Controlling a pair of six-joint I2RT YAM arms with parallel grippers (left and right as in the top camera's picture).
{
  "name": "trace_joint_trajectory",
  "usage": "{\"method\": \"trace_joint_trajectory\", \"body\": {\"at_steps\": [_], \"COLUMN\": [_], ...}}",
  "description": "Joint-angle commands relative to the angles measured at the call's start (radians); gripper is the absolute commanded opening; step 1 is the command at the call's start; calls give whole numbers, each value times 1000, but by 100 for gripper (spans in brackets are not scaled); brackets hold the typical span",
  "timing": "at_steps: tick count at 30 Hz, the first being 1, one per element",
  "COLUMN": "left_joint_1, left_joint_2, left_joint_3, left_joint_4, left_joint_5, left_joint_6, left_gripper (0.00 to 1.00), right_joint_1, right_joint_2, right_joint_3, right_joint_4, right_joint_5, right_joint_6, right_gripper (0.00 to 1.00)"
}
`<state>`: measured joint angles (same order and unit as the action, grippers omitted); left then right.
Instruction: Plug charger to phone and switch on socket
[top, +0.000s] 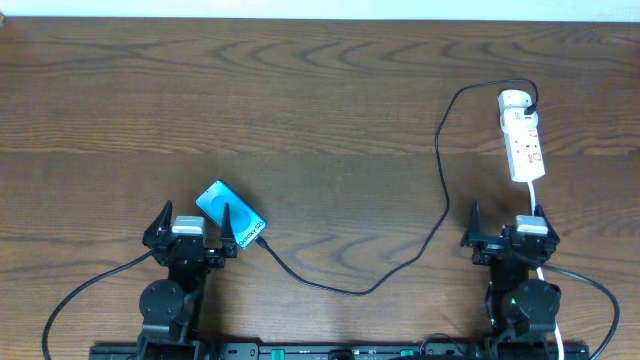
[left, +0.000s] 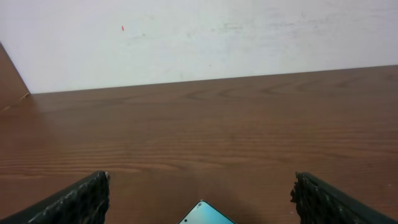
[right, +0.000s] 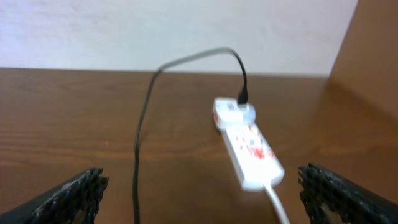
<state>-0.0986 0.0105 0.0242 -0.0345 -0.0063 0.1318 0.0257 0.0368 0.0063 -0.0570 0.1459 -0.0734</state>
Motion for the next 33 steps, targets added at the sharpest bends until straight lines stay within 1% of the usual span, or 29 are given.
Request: {"method": "trace_joint_trajectory", "body": {"at_steps": [1,13,18,33], "left_joint_1": [6,6,6,6], "left_joint_2": [-6,-6,-6,-6], "left_joint_3": [-20,-20,-20,-20], "left_joint_4": [-39,-39,-39,-39], "left_joint_5": [-21,-21,-21,-21], "left_joint_6": [6,6,6,6], "left_gripper": [94,94,94,94], "right_joint_1": [22,29,28,28], "right_joint_2": [-32,-32,-32,-31], "right_joint_3": [-1,-1,-1,-1], "right_joint_4": [-8,-8,-7,-5], "right_joint_5": [-3,-2,6,5], "right_joint_6": [-113,-114,-62,-55], "right_gripper": [99,99,99,99]}}
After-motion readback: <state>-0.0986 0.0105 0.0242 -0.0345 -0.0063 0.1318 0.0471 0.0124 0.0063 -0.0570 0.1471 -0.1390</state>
